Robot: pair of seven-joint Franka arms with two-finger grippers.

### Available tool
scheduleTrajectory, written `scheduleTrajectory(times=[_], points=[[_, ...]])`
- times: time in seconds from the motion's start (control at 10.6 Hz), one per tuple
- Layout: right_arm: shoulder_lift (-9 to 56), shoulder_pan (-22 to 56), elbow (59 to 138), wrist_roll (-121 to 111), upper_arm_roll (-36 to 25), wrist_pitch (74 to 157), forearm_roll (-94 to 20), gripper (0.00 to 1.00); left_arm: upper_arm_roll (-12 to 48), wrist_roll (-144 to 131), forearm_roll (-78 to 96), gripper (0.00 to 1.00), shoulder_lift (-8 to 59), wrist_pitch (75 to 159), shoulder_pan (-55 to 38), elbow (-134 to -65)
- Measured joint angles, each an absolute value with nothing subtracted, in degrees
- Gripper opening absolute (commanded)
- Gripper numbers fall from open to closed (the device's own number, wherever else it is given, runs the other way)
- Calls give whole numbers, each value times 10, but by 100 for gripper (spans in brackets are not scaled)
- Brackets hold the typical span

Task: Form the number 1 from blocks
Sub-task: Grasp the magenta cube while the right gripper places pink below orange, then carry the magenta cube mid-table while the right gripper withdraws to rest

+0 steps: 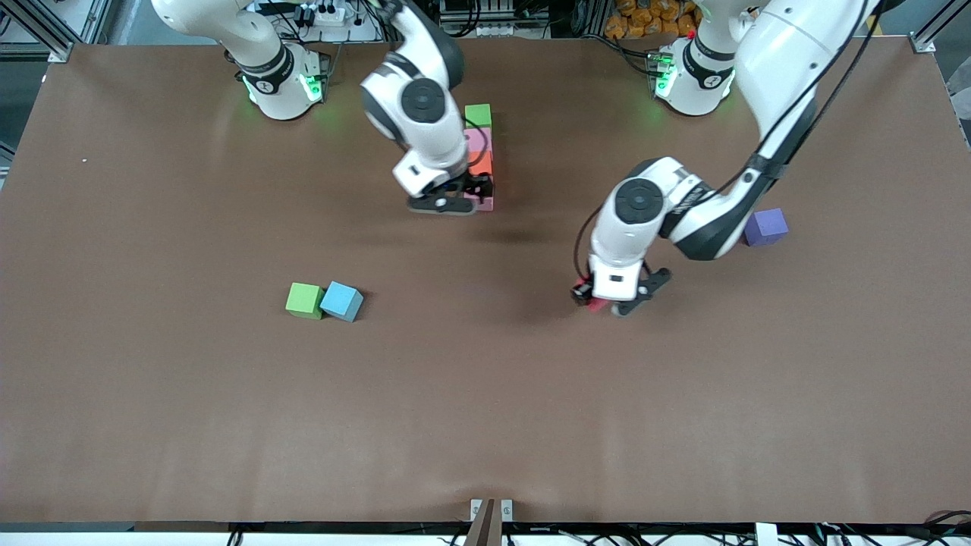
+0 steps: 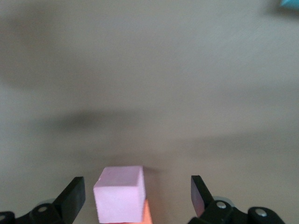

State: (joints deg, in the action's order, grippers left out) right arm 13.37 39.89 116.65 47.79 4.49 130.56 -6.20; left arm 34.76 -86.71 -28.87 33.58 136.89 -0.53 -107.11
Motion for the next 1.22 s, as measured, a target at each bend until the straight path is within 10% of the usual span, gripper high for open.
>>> scheduleTrajectory(times=[1.22], points=[[104,3,1081,-14,40,1252,-57,100,345,-789,-289,0,437,1365,-178,-985]])
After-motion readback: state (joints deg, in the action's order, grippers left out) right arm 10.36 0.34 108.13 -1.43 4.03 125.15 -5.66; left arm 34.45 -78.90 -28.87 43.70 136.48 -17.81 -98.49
